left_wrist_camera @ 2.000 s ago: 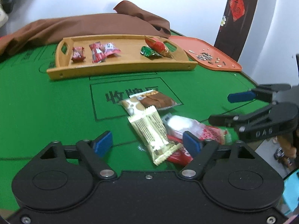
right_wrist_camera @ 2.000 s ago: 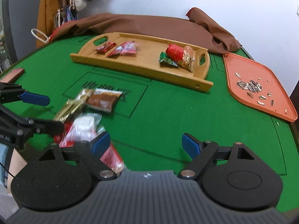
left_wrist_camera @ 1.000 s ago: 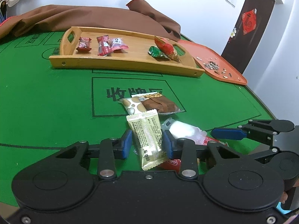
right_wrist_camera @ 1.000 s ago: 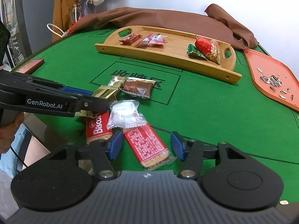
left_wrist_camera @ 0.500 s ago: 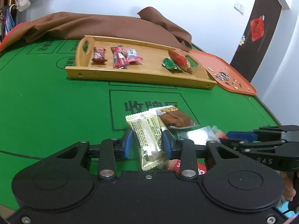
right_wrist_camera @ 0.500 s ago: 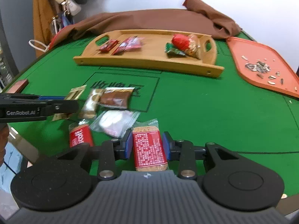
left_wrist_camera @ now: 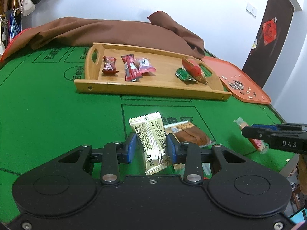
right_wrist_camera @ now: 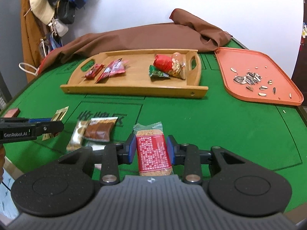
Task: Organize snacks
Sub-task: 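Carry the yellow wafer and red biscuit packets over the bamboo tray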
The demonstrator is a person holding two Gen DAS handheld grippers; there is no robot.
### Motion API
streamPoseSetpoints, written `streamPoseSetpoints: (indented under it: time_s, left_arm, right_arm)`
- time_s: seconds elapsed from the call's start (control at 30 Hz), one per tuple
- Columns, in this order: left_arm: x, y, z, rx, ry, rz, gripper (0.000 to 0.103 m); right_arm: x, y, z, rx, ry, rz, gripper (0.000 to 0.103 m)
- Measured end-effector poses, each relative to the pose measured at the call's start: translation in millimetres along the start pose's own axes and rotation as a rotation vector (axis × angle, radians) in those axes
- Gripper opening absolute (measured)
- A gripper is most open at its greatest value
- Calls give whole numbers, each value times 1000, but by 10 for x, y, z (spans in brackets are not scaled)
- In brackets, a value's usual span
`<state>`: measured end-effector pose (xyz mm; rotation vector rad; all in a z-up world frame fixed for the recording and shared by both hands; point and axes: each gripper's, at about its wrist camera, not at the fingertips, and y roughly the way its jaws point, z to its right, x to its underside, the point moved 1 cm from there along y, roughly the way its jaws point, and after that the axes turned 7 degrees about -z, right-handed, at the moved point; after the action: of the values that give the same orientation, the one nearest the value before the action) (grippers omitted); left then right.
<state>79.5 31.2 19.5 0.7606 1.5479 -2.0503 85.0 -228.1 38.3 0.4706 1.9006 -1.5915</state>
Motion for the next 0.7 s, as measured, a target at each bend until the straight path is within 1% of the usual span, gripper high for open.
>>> streamPoseSetpoints:
  time_s: [0.1,0.23,0.37,0.47,0.7]
  left_arm:
    - [-79,19,0,-15,13,9,32]
    - [-201,41,-33,-4,6,13,32]
    - [-334,55,-55,-15,14,33,32]
    - [-442,71,-88,-10,6,41,32]
    - [-701,125,-142,-15,7,59,32]
  right_arm:
    - [-96,48,47,9,15,5,39]
    - [-234,118,122,-12,48,0,39]
    - [-388,170,189,-19,72,6,39]
    - [-502,189,226,-28,88,15,39]
    - [-802,238,250,-20,91,42,39]
